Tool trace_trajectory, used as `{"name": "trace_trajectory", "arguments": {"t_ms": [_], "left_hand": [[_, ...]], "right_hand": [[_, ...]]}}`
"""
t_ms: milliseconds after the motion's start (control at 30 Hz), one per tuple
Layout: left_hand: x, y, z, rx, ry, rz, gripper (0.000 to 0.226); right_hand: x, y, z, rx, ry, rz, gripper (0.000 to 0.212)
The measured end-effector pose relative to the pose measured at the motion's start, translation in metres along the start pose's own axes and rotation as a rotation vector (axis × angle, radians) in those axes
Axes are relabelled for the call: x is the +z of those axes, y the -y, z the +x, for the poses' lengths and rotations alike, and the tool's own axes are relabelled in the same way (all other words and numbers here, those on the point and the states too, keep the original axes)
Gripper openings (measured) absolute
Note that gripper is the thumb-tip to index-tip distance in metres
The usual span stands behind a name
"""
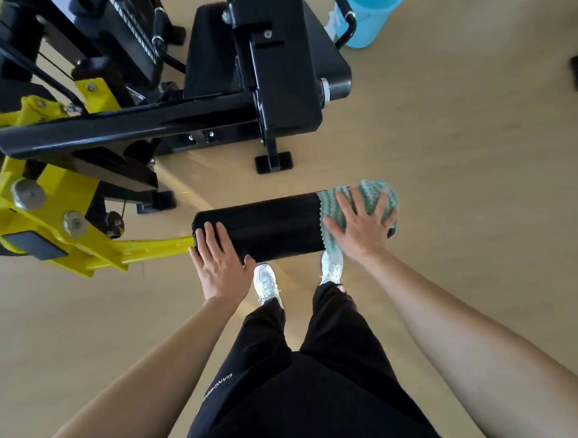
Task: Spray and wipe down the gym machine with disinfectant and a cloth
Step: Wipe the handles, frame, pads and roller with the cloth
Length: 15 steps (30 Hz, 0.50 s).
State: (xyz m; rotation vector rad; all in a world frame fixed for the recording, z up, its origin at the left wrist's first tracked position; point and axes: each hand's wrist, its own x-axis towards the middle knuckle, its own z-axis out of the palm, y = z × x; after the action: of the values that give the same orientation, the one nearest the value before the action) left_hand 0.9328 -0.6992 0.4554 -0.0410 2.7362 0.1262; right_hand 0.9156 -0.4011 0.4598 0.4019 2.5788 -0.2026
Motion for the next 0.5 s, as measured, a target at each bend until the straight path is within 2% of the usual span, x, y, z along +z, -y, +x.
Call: {"name": "trace_trajectory", "arguments": {"t_ms": [133, 300, 400, 500], "left_hand": [[-0.006, 0.009, 0.001, 0.038, -0.008, 0.017, 0.092], [-0.011, 0.019, 0.004, 0.074, -0.009, 0.017, 0.091], [-0.015, 0.023, 0.007, 0.084, -0.004, 0.012, 0.090], [-0.018, 0.024, 0.006, 0.074, 0.009, 0.010, 0.088]], "right_hand": [[-0.004, -0.032, 0.006, 0.125, -0.029, 0.119, 0.084], [-0.004, -0.013, 0.001, 0.221, -0.067, 0.134, 0.069], [0.007, 0.014, -0.019, 0.049, -0.102, 0.124, 0.062], [0.019, 0.052, -0.045, -0.200, -0.098, 0.158, 0.071]]}}
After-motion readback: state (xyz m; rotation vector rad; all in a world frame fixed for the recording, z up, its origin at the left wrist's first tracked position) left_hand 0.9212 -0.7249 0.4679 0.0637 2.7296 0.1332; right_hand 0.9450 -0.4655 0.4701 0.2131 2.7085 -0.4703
